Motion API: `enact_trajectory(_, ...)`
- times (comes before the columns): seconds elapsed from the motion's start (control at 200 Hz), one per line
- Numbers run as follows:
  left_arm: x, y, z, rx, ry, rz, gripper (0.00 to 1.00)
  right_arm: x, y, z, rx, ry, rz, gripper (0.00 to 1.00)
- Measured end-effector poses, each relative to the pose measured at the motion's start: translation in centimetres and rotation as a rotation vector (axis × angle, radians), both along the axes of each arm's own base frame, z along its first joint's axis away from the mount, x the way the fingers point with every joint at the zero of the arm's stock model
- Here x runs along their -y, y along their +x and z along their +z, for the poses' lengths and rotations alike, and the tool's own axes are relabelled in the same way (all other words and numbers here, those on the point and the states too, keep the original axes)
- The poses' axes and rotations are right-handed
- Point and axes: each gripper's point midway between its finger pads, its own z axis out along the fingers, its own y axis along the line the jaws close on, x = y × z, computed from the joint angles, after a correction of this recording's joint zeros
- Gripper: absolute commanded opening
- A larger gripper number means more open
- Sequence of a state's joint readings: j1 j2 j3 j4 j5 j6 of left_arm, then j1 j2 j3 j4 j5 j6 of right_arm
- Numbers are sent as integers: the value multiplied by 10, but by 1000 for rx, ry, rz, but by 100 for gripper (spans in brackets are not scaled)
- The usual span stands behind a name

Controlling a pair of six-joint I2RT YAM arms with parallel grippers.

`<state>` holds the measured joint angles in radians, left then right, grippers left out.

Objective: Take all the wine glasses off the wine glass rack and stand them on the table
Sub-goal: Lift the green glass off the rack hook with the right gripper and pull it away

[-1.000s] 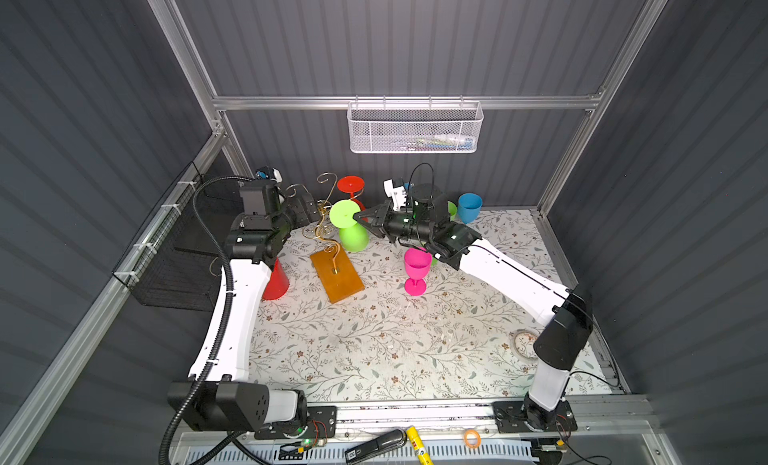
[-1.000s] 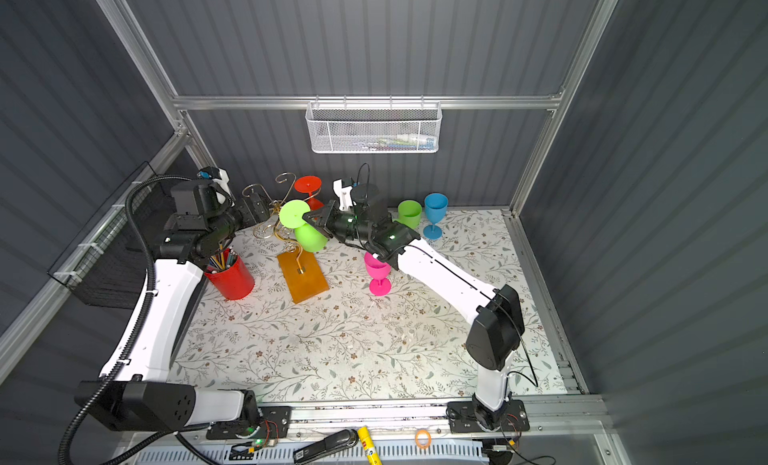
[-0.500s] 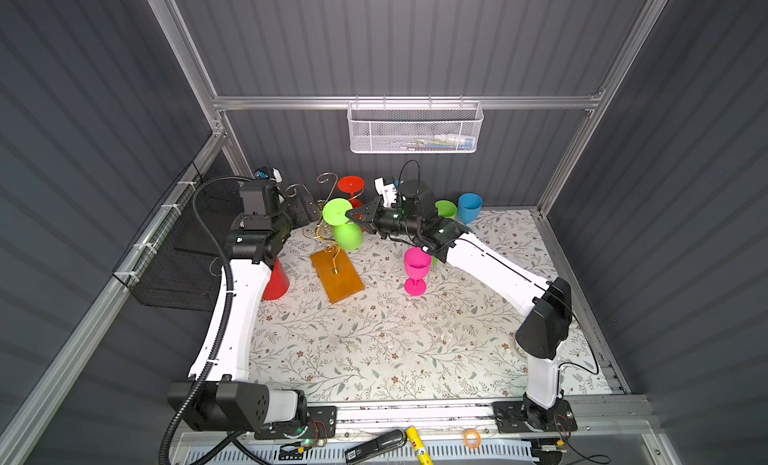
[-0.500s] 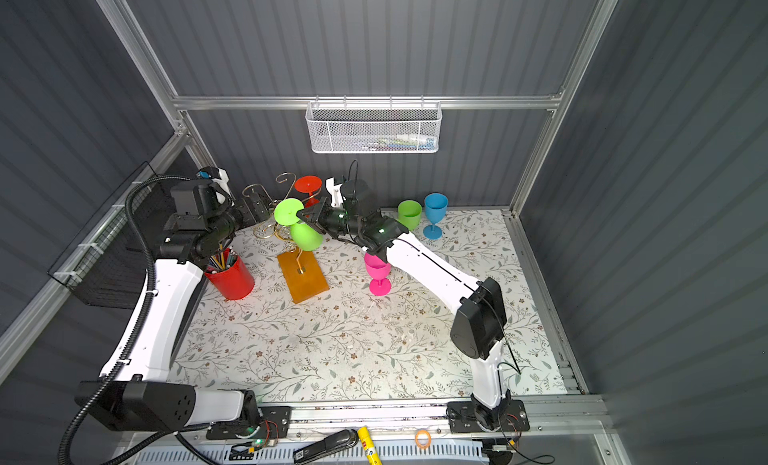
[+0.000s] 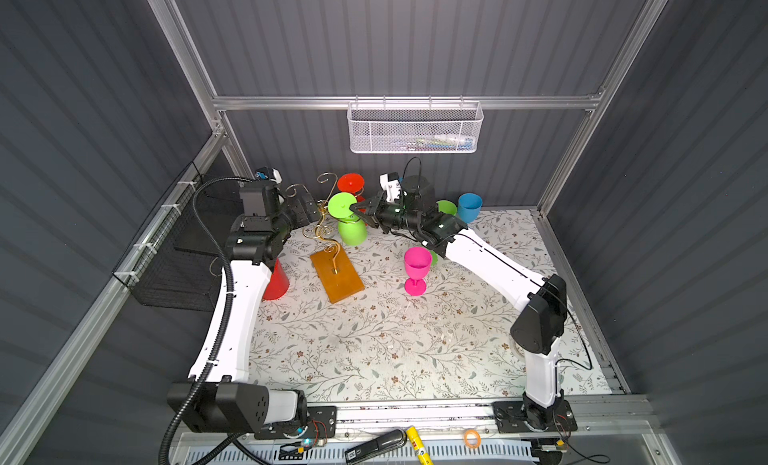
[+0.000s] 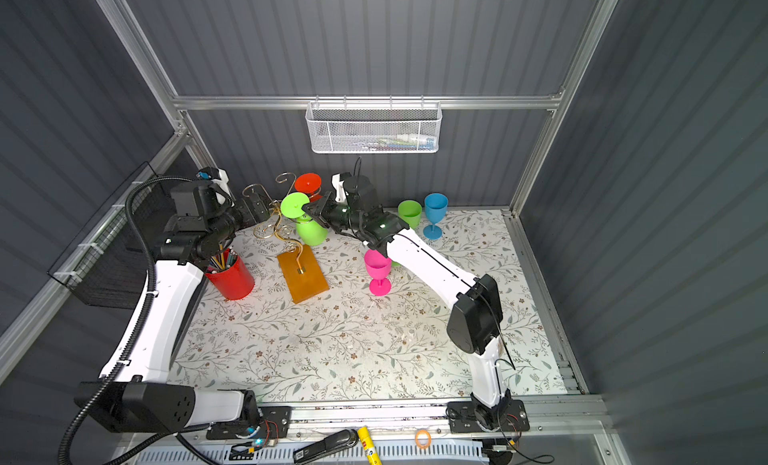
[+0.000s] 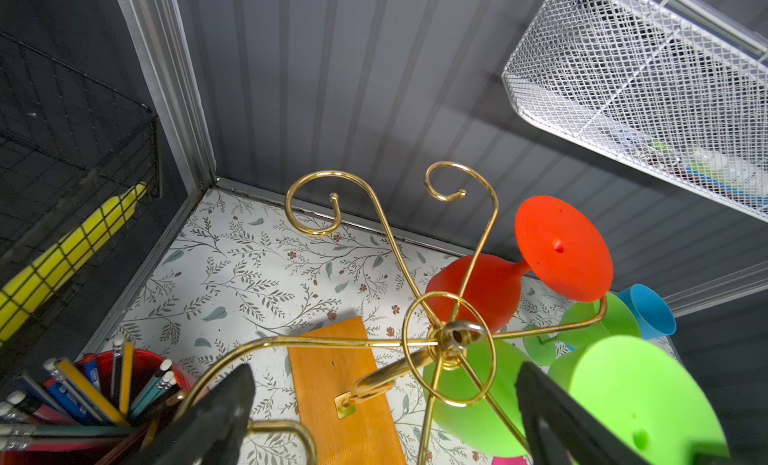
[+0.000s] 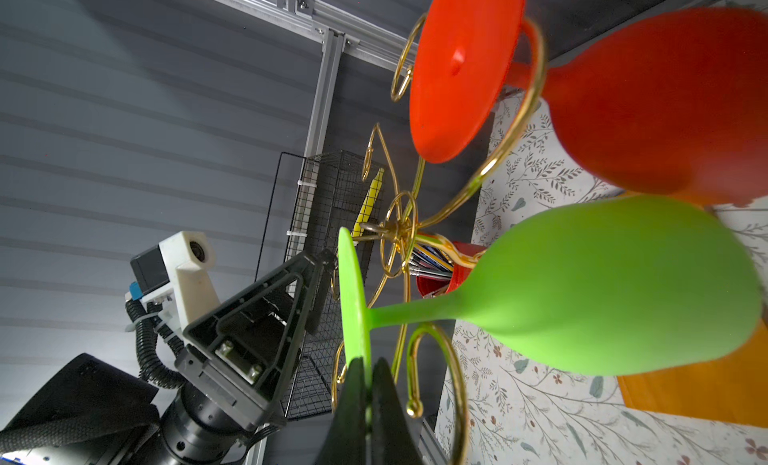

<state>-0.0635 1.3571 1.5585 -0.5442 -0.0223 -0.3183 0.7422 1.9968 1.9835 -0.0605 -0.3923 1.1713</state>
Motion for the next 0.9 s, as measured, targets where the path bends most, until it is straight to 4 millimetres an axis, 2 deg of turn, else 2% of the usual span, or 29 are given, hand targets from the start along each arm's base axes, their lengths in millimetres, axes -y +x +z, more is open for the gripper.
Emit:
enact_trajectory(0.13, 0, 0, 0, 0, 0, 0, 98, 10, 3, -4, -8, -5, -18, 0)
enact_trajectory(0.25, 0, 0, 0, 1, 0, 0, 98, 25, 3, 0, 1, 2, -45, 0)
enact_trajectory(0.61, 0, 0, 1, 2, 0, -1, 99, 78, -14, 33, 65, 52, -108, 0)
enact_trajectory(0.9, 2, -1, 2, -1, -4, -9, 99, 107, -28, 23, 104, -1, -156, 0)
